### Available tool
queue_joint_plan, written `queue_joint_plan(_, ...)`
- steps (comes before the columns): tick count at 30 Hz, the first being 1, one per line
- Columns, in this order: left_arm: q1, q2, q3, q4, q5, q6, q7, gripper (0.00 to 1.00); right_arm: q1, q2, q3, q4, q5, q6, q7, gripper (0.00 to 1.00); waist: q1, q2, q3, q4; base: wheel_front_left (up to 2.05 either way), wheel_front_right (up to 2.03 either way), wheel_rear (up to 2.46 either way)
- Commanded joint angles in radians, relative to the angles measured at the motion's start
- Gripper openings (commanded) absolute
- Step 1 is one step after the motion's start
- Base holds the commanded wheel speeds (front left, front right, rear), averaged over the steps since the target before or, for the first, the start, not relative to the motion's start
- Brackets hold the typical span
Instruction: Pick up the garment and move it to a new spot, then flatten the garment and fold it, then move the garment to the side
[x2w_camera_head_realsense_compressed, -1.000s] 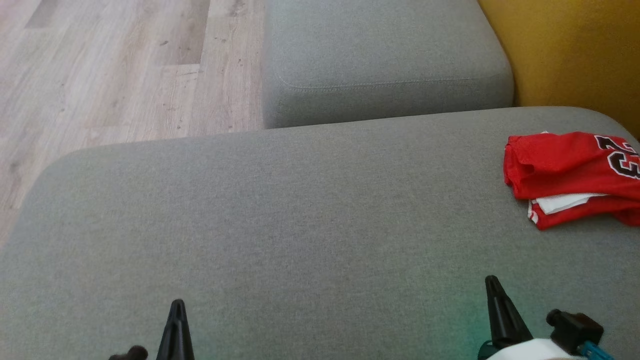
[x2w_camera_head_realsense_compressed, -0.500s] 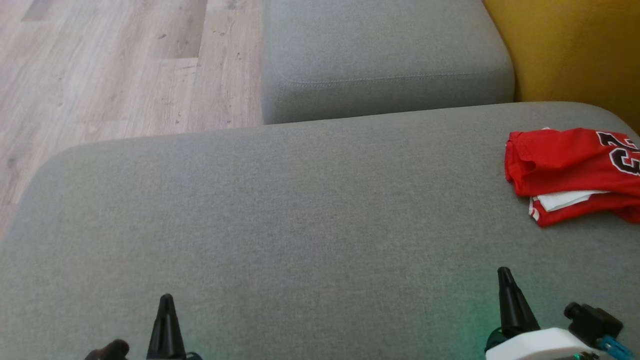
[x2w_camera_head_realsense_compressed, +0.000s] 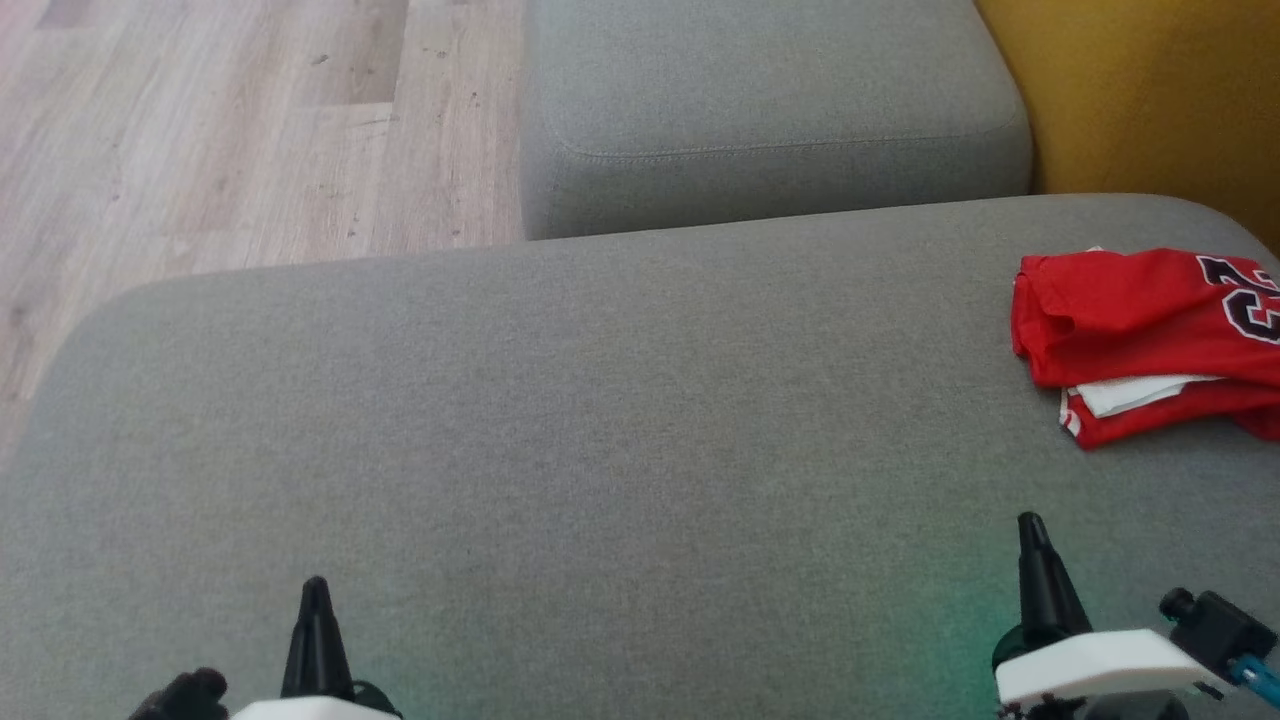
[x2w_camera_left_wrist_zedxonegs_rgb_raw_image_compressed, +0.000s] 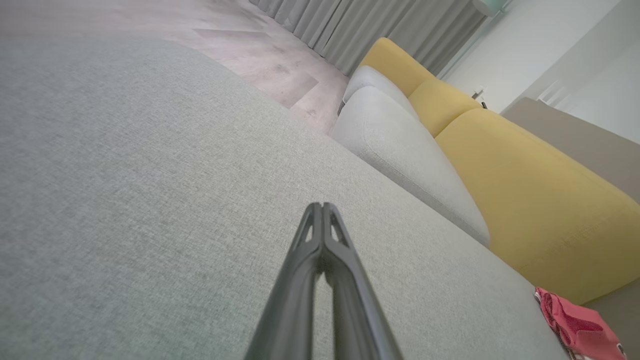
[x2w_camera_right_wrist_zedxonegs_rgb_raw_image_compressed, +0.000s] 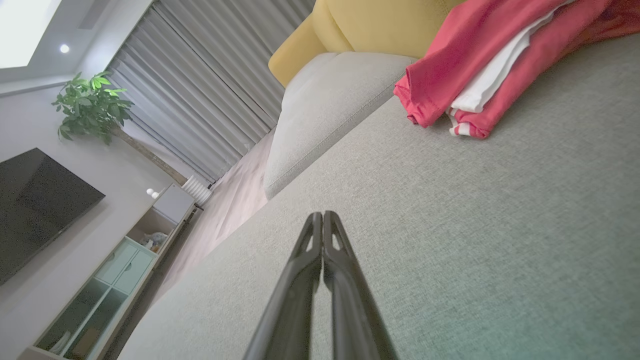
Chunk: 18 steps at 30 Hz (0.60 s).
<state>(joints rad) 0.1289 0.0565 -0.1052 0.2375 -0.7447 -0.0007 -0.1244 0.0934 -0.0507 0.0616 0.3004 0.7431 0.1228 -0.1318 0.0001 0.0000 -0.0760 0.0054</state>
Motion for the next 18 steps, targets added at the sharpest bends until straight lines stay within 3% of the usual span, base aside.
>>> queue_joint_plan(1,-0.058,0.005,0.025,-0.027,-0.024,-0.009,0.004,0.0,-0.057,-0.017,0.001,-0.037,0.027,0.003,0.005,0.0,-0.0001,0.0,0.001,0.0,0.0,0.0,0.0)
queue_joint_plan(18,-0.098,0.006,0.064,-0.02,-0.216,-0.036,0.053,0.0,-0.089,-0.02,-0.029,-0.042,0.222,0.004,0.052,0.0,-0.0001,0.0,0.019,-0.001,0.0,0.0,0.0)
